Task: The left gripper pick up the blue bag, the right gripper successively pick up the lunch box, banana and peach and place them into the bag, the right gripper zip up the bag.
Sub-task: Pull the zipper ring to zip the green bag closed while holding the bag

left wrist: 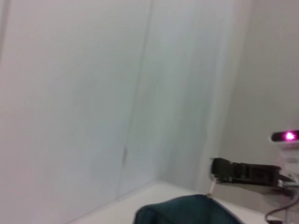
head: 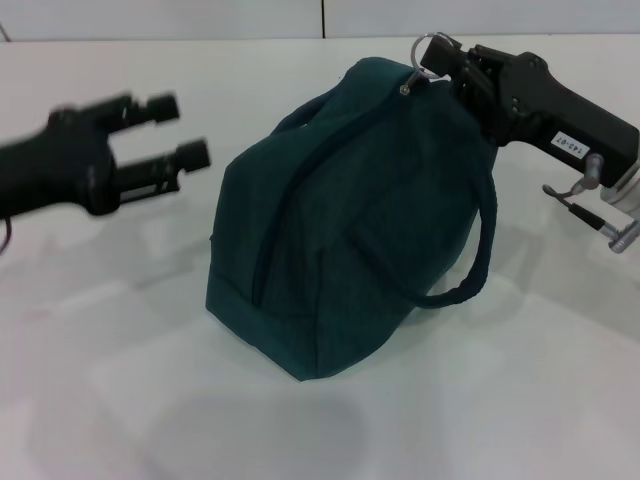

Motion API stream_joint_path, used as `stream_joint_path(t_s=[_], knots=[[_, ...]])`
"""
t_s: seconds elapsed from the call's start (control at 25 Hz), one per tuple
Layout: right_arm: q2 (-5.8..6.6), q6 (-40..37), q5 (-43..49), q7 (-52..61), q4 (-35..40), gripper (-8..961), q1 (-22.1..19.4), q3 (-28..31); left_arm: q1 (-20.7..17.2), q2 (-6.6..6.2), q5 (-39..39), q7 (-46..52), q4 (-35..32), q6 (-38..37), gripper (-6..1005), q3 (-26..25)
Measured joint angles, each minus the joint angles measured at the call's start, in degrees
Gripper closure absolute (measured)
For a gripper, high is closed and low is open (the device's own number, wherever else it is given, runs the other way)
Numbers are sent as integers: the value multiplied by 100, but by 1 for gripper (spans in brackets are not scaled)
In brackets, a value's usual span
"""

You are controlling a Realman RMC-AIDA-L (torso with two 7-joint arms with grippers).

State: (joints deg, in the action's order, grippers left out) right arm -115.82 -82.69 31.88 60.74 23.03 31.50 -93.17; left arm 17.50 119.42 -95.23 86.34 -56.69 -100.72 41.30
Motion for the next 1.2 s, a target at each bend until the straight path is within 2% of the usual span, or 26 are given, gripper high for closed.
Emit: stream_joint_path(t_s=[0.04,0.24,0.32,0.44,0.52,0.68,0.84,1.04,1.2], knots=[[-1,28,0,0,-1,912,9,0,24,4,-52,427,-439,4,483,96],[-2,69,0,0,-1,909,1,0,411,11,-574,2772,-2732,137,245,789],[-3,79,0,0,-1,908,-2,0,582,11,-927,3623,-3382,189,212,1128],[-3,89,-8,0,0,907,-7,19,865,12,-1694,4882,-4311,234,162,1908],[-2,90,-11,0,0,906,-8,32,984,14,-2208,5457,-4785,310,168,2443],[-2,91,-15,0,0,903,-8,49,1047,14,-2763,6217,-5287,536,179,3190],[6,91,-16,0,0,901,-7,54,1077,13,-3072,6462,-5447,678,190,3612],[7,91,-16,0,0,898,-5,54,1063,17,-3914,6668,-5475,1067,204,4244],[7,97,-16,0,-4,896,-4,54,1076,23,-4151,6709,-5314,1176,215,4458]])
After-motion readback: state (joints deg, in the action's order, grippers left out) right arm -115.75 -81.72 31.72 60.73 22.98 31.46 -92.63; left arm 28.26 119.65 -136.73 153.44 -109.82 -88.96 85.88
